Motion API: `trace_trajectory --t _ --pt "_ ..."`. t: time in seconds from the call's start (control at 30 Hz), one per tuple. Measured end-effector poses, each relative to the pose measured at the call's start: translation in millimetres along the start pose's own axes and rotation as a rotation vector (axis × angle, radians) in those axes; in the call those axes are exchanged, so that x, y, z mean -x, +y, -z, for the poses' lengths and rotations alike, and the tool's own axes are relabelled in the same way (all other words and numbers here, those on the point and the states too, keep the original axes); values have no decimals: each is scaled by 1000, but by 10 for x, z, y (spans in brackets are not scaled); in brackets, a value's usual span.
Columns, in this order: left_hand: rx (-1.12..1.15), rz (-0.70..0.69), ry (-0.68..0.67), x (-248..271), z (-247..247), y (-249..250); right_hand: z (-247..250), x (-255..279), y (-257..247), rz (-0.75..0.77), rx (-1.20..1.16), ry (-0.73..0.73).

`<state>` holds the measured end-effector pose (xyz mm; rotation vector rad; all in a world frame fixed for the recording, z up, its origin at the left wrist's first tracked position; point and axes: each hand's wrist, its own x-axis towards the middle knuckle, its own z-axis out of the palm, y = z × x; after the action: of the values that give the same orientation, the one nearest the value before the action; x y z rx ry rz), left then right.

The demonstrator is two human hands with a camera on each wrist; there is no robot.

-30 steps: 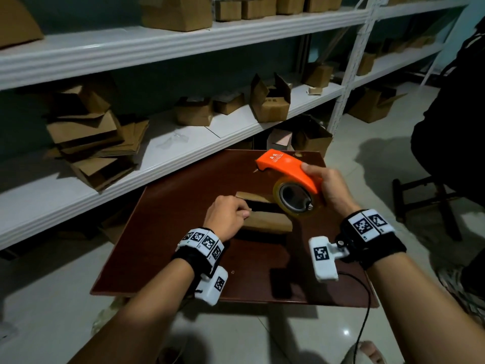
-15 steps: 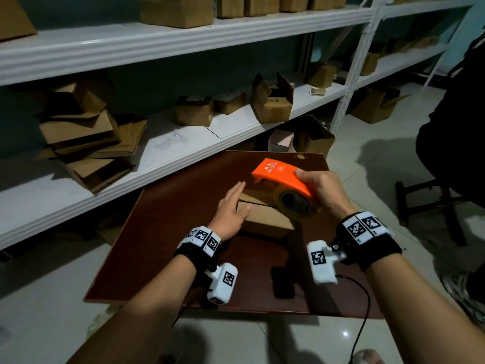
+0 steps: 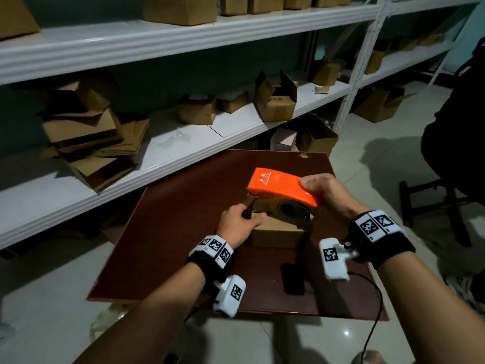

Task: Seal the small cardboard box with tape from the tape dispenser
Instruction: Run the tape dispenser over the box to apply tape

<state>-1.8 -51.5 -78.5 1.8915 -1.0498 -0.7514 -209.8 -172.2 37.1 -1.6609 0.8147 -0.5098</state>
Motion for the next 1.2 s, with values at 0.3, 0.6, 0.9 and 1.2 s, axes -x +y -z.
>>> trace_trajectory --t 0.3,0.6,0.9,1.2 --pt "164 58 39 64 -51 28 149 20 88 66 135 -24" --pt "410 117 20 -21 -83 26 141 14 217 113 379 -57" --pt "404 176 30 -46 -64 114 151 -49 290 249 450 -20" --pt "637 259 -180 -9 297 269 121 -50 302 259 476 -18"
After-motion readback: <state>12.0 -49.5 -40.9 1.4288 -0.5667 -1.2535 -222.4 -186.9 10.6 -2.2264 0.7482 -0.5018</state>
